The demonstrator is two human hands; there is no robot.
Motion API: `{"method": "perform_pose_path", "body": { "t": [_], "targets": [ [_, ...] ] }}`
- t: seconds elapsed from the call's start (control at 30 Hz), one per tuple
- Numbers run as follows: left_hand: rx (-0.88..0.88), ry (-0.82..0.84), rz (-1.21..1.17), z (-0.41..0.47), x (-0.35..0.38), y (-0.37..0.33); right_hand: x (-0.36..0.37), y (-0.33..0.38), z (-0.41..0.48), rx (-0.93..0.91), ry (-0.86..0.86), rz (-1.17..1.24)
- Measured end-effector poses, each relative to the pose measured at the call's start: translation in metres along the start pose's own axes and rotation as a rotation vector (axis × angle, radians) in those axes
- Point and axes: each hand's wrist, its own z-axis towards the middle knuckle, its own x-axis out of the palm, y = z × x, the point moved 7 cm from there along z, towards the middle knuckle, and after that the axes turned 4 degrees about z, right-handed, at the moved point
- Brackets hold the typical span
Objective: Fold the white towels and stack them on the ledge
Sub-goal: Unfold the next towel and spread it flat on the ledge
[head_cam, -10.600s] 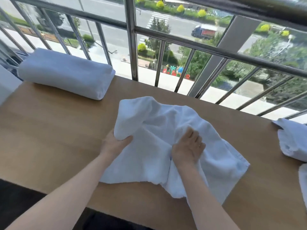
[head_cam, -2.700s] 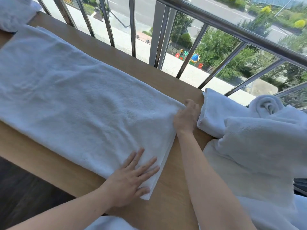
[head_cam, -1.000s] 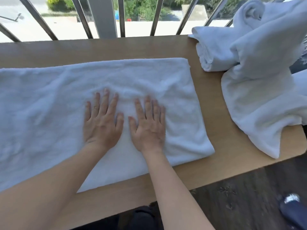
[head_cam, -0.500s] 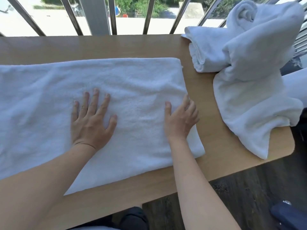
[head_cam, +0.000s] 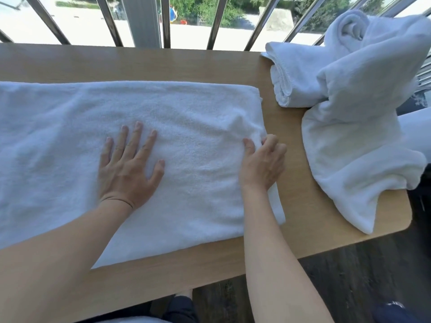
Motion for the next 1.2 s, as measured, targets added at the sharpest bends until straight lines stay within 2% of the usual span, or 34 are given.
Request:
{"method": "perform_pose_path", "body": {
  "t": [0.03, 0.1, 0.13, 0.2, 0.27, 0.3, 0.43, 0.5, 0.63, 0.7, 0.8, 0.83, 1.03, 1.13, 1.2],
  "targets": [
    [0.001, -0.003, 0.004, 0.000, 0.000, 0.000, -0.003, 0.007, -0.006, -0.007, -0.043, -0.029],
    [-0.003, -0.005, 0.006, 0.000, 0.002, 0.000, -0.002, 0.033, -0.028, -0.150, -0.075, -0.037],
    [-0.003, -0.007, 0.002, 0.001, 0.002, 0.001, 0.005, 0.052, -0.045, -0.277, -0.017, 0.011],
    [-0.001, -0.011, -0.001, 0.001, 0.002, 0.001, 0.028, 0.087, -0.086, -0.545, 0.211, 0.091],
    [0.001, -0.015, 0.004, 0.001, 0.003, 0.002, 0.046, 0.097, -0.103, -0.688, 0.358, 0.061],
    [0.002, -0.015, 0.006, 0.001, 0.004, 0.001, 0.052, 0.092, -0.094, -0.677, 0.373, 0.038],
    [0.002, -0.007, 0.018, 0.000, 0.006, 0.002, 0.059, 0.061, -0.024, -0.410, 0.343, -0.106],
    [0.003, -0.001, 0.015, -0.001, 0.005, 0.001, 0.059, 0.054, 0.005, -0.332, 0.346, -0.164],
    [0.000, 0.003, 0.004, 0.002, 0.001, -0.001, 0.056, 0.060, 0.023, -0.199, 0.345, -0.128],
    [-0.002, -0.002, -0.003, 0.000, 0.000, -0.001, 0.051, 0.088, -0.007, -0.317, 0.303, -0.044],
    [0.001, -0.016, 0.000, 0.001, -0.001, -0.001, 0.060, 0.122, -0.065, -0.686, 0.372, -0.035],
    [0.004, -0.020, 0.005, 0.002, -0.002, -0.002, 0.063, 0.120, -0.059, -0.701, 0.398, -0.040],
    [0.005, -0.032, 0.011, 0.002, 0.000, -0.001, 0.058, 0.057, 0.062, -0.257, 0.330, -0.106],
    [0.007, -0.034, 0.010, 0.003, 0.000, -0.001, 0.056, 0.053, 0.066, -0.128, 0.295, -0.052],
    [0.007, -0.028, 0.006, 0.001, 0.001, -0.001, 0.052, 0.061, 0.041, -0.122, 0.247, -0.014]
  ]
}}
